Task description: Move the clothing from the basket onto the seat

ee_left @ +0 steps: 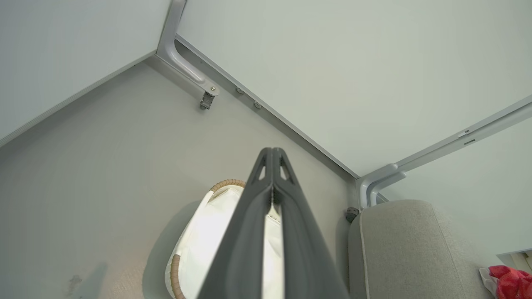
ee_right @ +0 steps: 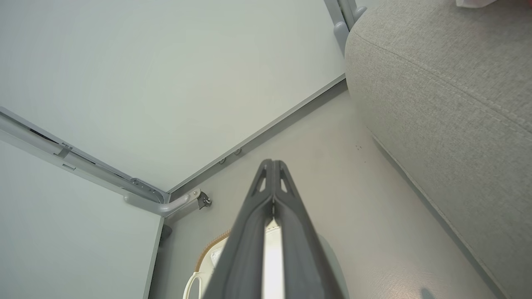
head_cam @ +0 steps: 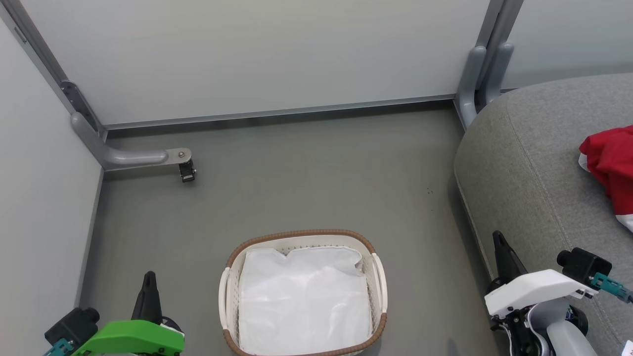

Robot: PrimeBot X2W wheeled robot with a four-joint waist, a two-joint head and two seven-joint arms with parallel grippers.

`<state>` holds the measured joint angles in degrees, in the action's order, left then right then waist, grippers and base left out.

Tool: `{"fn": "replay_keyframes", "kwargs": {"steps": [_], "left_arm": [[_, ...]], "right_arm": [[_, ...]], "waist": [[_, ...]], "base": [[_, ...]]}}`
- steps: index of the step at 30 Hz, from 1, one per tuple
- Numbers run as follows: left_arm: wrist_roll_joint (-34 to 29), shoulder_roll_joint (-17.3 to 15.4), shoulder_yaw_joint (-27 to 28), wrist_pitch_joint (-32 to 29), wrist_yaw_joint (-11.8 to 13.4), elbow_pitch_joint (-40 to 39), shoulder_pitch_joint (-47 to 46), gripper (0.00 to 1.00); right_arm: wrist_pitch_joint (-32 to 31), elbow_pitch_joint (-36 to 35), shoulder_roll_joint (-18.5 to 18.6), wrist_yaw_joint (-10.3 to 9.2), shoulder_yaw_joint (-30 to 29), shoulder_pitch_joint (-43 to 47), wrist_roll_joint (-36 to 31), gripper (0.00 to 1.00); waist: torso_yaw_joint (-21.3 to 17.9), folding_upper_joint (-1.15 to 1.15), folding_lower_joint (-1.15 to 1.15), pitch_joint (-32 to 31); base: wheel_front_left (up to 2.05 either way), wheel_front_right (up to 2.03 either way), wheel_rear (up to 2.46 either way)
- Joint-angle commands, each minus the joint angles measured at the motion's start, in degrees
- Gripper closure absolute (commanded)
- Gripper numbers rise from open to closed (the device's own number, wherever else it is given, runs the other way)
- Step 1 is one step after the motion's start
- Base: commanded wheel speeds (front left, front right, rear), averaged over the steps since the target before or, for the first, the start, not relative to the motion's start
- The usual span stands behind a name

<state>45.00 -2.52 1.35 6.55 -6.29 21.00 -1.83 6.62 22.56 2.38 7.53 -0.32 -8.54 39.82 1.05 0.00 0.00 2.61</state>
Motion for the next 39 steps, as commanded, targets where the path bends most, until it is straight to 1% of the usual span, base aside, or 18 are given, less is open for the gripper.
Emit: {"fn": "replay_keyframes", "kwargs": {"steps": [1,19,39], "left_arm": [[1.90,-0.23,0.32,-0.39,-0.26,-0.94,-1.64,1.00],[14.22,-0.31,1.69,-3.85,-0.55,-2.63,-2.53,1.00],[25.43,-0.39,2.94,-7.01,-0.81,-4.14,-3.30,1.00]], "right_arm": [[-0.46,-1.11,0.29,-0.02,-0.41,0.12,2.09,1.00],[-3.92,-3.22,0.39,-0.03,-2.03,0.66,15.70,1.00],[-7.10,-5.10,0.47,-0.04,-3.49,1.40,28.14,1.00]], "waist": [[-0.01,0.00,0.00,-0.04],[-0.22,0.00,0.00,-0.51],[-0.44,0.00,0.00,-1.03]], "base": [[0.00,0.00,0.00],[0.00,0.00,0.00],[0.00,0.00,0.00]]}}
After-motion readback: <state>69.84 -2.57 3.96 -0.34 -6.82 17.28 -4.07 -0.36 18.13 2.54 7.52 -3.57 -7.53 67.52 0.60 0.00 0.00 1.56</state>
